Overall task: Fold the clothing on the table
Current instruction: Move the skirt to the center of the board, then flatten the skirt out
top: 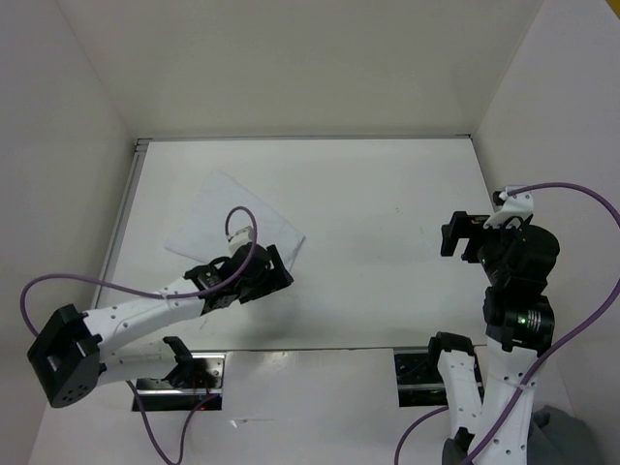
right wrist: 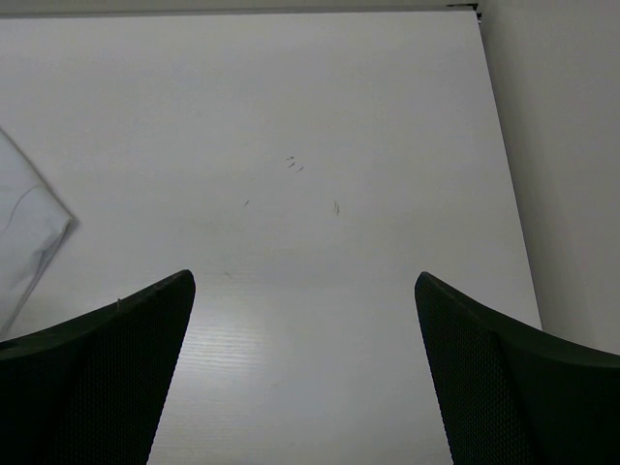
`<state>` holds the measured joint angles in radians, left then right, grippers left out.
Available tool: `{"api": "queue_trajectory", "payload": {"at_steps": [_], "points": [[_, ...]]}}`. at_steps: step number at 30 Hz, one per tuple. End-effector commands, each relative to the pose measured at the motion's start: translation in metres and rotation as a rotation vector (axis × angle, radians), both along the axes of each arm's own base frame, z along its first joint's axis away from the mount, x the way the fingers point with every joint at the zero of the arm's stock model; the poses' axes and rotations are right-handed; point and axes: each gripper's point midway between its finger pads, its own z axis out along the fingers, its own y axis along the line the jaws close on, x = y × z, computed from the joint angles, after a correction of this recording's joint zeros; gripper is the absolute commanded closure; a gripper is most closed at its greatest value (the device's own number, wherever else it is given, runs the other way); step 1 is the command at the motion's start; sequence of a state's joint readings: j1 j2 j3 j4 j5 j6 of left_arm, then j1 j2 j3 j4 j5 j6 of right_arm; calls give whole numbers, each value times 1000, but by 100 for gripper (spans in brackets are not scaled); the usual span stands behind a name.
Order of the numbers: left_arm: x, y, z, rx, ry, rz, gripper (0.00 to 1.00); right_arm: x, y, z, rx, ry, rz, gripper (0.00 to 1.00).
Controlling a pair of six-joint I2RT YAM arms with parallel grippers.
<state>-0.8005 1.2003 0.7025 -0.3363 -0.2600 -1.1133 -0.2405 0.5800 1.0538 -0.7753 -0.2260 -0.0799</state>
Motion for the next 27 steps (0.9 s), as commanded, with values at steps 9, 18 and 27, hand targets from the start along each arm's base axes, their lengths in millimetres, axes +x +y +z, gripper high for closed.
{"api": "queue_trajectory", "payload": {"at_steps": [9,18,27], "points": [[-2,-2,-3,-271,0,261,0,-4,1,7,-14,-26,8,1],[4,-2,-45,-203,101,401,0,-4,1,7,-14,-26,8,1],[7,3,-79,-132,161,534,19,-6,2,9,-16,-34,8,1]]}}
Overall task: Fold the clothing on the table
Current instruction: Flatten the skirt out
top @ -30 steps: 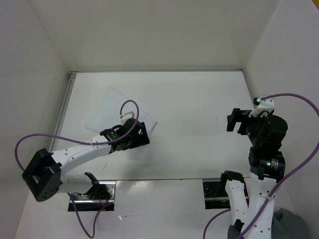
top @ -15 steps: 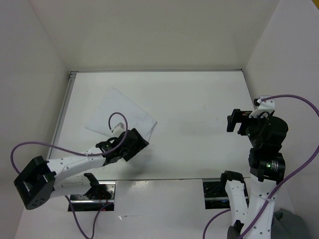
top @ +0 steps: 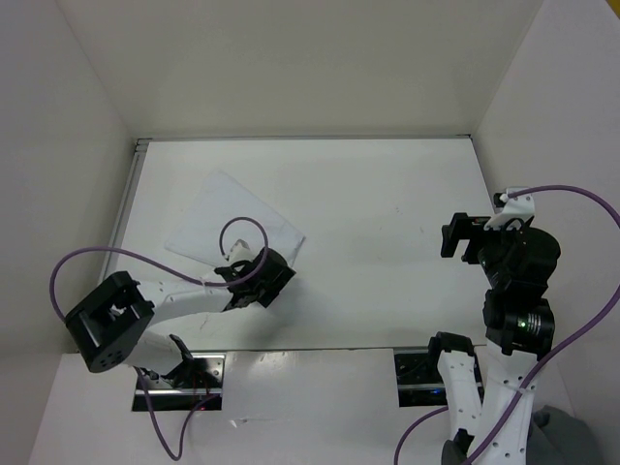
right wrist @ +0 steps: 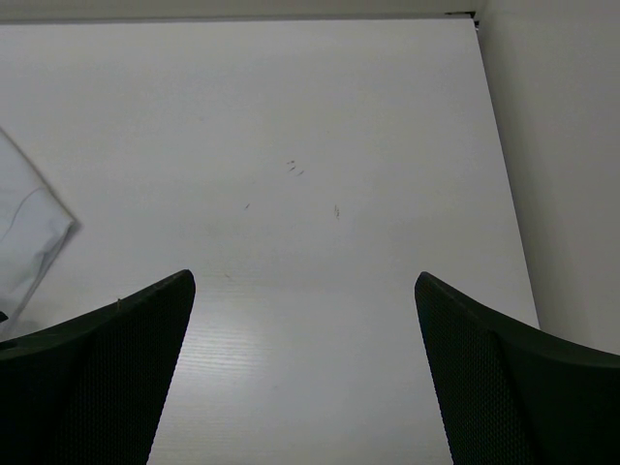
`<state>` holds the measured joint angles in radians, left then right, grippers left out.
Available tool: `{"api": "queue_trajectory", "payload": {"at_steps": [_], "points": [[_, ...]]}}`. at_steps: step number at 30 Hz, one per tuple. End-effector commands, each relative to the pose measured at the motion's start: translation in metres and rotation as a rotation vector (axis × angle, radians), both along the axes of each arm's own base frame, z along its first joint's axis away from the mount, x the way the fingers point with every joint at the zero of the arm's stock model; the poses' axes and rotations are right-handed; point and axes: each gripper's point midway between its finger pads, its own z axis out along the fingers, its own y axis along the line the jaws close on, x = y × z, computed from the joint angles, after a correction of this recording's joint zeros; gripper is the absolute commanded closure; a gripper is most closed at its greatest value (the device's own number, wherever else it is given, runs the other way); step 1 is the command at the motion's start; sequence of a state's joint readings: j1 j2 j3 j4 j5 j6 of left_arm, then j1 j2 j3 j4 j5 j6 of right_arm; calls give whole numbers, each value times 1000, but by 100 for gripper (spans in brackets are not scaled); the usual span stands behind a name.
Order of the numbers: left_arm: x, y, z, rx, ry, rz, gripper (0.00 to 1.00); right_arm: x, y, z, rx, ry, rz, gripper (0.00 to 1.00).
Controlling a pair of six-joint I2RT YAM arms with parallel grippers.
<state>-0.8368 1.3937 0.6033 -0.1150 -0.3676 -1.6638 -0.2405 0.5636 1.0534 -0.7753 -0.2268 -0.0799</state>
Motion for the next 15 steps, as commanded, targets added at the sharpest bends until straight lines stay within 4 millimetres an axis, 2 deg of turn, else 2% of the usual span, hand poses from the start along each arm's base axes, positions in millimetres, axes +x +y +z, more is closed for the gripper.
{"api": "queue_trajectory", "payload": {"at_steps": [1,3,7,10,14,15], "points": [[-13,21,-34,96,100,82,27,-3,1,6,-13,-19,7,1],[-15,26,-39,117,126,114,32,-3,1,6,-13,-19,7,1],[-13,30,-43,141,141,157,36,-3,1,6,-13,-19,7,1],[-13,34,-46,147,146,191,48,-3,2,6,-19,-20,18,1],[-11,39,-46,162,132,214,58,-3,2,6,-19,-20,19,1],[-9,40,-45,168,124,219,64,-3,2,6,-19,-20,19,1]]}}
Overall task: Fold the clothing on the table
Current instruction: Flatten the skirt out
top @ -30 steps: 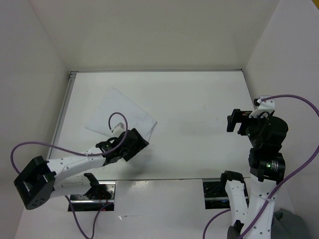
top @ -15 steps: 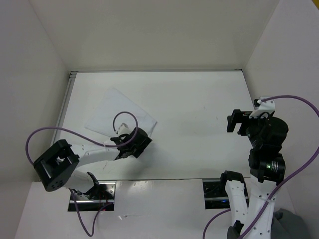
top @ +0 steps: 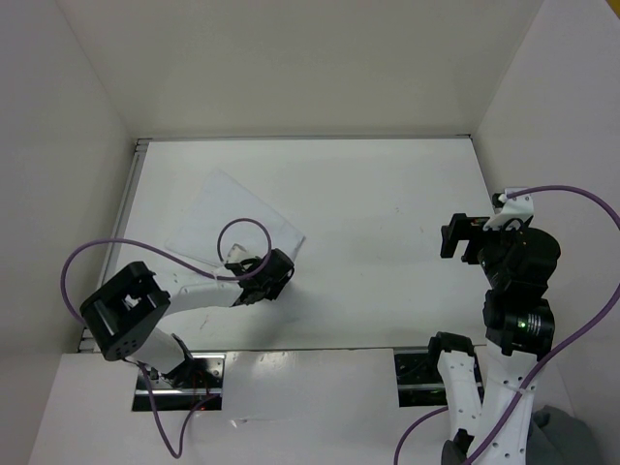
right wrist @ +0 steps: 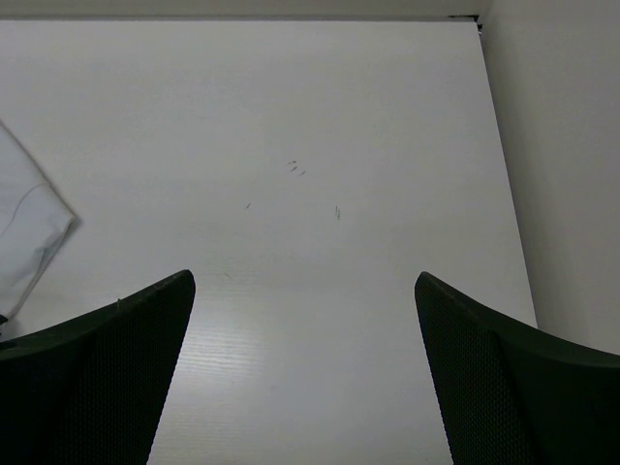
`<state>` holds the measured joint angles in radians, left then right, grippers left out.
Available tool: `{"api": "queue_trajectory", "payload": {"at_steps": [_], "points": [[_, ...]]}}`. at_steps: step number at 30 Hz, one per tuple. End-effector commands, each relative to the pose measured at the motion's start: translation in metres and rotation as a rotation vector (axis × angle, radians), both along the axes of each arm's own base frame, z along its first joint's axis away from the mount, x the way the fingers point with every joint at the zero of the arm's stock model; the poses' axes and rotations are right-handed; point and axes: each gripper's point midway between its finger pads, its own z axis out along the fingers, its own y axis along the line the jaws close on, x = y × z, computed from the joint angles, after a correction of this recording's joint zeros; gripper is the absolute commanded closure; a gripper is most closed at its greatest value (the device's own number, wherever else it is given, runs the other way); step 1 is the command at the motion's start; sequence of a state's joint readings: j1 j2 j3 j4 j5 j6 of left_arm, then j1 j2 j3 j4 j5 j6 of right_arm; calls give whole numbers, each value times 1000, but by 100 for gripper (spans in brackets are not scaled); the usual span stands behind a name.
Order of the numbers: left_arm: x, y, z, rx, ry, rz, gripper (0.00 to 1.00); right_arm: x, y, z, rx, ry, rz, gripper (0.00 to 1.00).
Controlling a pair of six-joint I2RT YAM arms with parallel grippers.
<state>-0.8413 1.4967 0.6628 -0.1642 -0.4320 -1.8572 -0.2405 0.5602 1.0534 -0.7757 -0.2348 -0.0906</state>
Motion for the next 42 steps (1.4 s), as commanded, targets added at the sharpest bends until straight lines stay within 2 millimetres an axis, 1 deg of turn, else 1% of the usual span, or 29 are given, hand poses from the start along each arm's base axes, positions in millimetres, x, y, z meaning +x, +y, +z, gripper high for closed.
{"api": "queue_trajectory", "payload": {"at_steps": [1,4,7,9,11,12,14,15,16,17,18,20,21,22,23,24,25,26,28,29,30,31,32,36,37,38,39,40,42], "points": [[-22,39,-33,171,95,32,66,-2,1,5,-10,-16,8,1],[-20,38,-32,175,83,29,77,-2,1,5,-10,-16,8,1],[-19,49,-30,241,64,8,99,-4,1,7,-13,-25,8,1],[-18,50,-22,280,44,-25,100,-4,1,7,-13,-25,8,1],[-6,46,0,297,-23,-33,100,-4,1,7,-13,-25,8,1],[-2,40,15,323,-68,-97,100,-4,1,7,-13,-25,8,1],[18,18,56,315,-176,-162,100,-6,2,8,-15,-34,8,1],[25,13,73,377,-219,-251,100,-6,2,8,-15,-34,8,1],[34,6,92,399,-262,-286,100,-6,2,8,-15,-34,8,1],[55,-13,136,374,-353,-304,100,-6,2,8,-15,-34,8,1],[66,-19,148,432,-373,-372,100,-6,2,8,-15,-34,8,1],[89,-34,190,418,-441,-415,100,-8,2,10,-18,-44,8,1],[103,-51,230,389,-513,-425,100,-8,2,10,-18,-44,8,1],[111,-55,248,408,-550,-456,100,-10,3,12,-20,-53,8,1],[119,-64,254,407,-558,-488,100,-10,3,12,-20,-53,8,1],[124,-68,267,411,-576,-493,100,-10,3,12,-20,-53,8,1],[131,-74,302,402,-636,-487,100,-10,3,12,-20,-53,8,1],[137,-80,302,414,-636,-497,100,-10,3,12,-20,-53,8,1],[143,-77,321,423,-666,-490,100,-10,3,12,-20,-53,8,1],[151,-81,329,416,-688,-487,100,-10,3,12,-20,-53,8,1],[153,-86,334,397,-700,-512,100,-10,3,12,-20,-53,8,1],[160,-85,339,385,-709,-507,100,-10,3,12,-20,-53,8,1],[163,-93,345,384,-712,-532,100,-10,3,12,-20,-53,8,1],[171,-98,351,409,-726,-587,100,-1,15,8,-12,-22,100,1],[170,-98,353,409,-726,-587,100,4,25,8,5,-9,171,1],[170,-97,353,417,-727,-592,100,9,30,9,16,-9,204,1],[167,-97,359,407,-738,-595,100,14,33,11,25,-7,229,1],[164,-94,367,403,-746,-592,100,26,36,2,53,33,265,1],[160,-95,361,415,-731,-630,100,43,36,-3,35,49,310,1]]}}
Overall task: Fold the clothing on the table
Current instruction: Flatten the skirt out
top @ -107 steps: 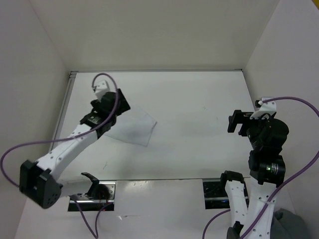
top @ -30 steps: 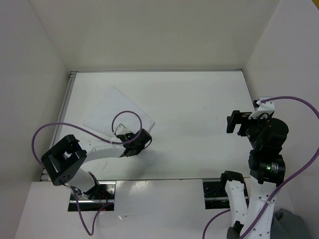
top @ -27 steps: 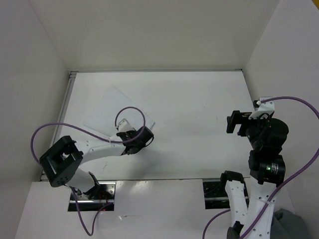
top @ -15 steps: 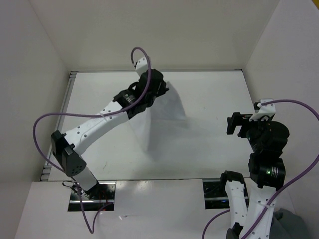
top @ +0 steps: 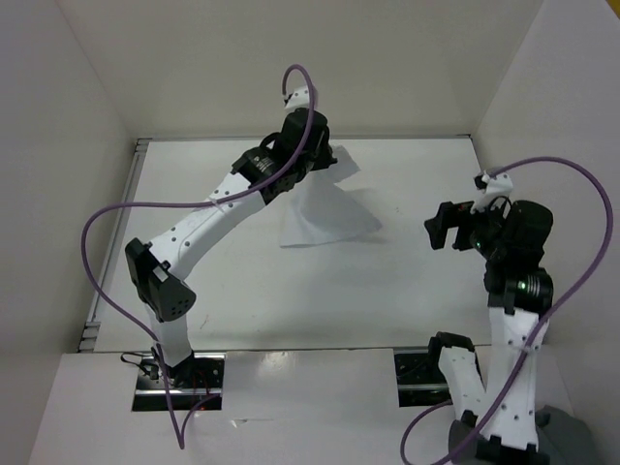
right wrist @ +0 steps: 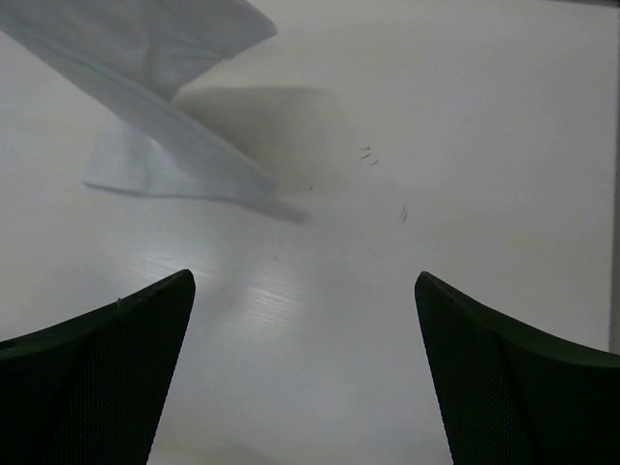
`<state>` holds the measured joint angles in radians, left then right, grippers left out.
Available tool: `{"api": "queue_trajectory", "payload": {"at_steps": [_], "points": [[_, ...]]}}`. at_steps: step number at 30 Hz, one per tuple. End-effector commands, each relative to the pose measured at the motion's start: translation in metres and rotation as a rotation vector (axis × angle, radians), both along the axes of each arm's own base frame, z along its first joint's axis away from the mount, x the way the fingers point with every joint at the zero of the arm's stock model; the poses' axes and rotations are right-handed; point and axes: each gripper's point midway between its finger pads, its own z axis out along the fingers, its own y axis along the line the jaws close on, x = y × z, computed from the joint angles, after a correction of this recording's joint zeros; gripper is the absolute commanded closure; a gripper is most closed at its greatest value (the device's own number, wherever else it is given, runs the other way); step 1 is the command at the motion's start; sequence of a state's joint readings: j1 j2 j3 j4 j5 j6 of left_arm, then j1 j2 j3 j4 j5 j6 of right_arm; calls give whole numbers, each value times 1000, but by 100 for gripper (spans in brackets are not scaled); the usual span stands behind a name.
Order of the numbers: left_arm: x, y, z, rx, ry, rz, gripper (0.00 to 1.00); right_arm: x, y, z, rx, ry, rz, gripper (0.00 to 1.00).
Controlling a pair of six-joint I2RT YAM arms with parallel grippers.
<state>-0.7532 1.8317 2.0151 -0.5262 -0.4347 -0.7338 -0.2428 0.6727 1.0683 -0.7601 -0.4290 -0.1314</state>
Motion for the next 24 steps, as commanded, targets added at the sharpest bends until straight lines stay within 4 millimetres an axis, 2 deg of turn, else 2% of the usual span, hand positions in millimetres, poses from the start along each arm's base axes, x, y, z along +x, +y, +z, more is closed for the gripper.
{"api": "queue_trajectory", "payload": {"at_steps": [1,4,5,7,8,9,10,11,12,14,15,18,20,24], "points": [[-10,4,47,-27,-83,-49,100,37,10,-2,-20,14,167,1],[-20,2,51,12,-82,-96,100,59,16,-8,-123,-28,331,1],[-22,2,54,15,-84,-111,100,68,22,-16,-136,-22,389,1],[-28,2,60,33,-81,-146,100,82,32,-18,-167,-55,441,1],[-30,4,64,33,-81,-146,100,91,46,-28,-176,-33,478,1],[-34,5,63,51,-72,-162,100,98,56,-25,-182,-51,509,1],[-37,6,71,48,-84,-179,100,101,64,-31,-189,-46,541,1],[-42,4,74,47,-84,-188,100,103,83,-39,-167,-25,612,1],[-44,7,73,65,-77,-193,100,108,92,-40,-170,-37,636,1],[-51,13,91,48,-99,-191,100,107,109,-48,-144,-28,694,1],[-53,15,90,55,-90,-192,100,102,123,-51,-120,-27,744,1],[-64,20,105,41,-107,-200,100,98,139,-60,-114,-48,776,1],[-66,18,105,43,-109,-200,100,100,142,-63,-112,-61,775,1],[-67,16,105,31,-103,-206,100,81,157,-63,-63,-24,863,1]]}}
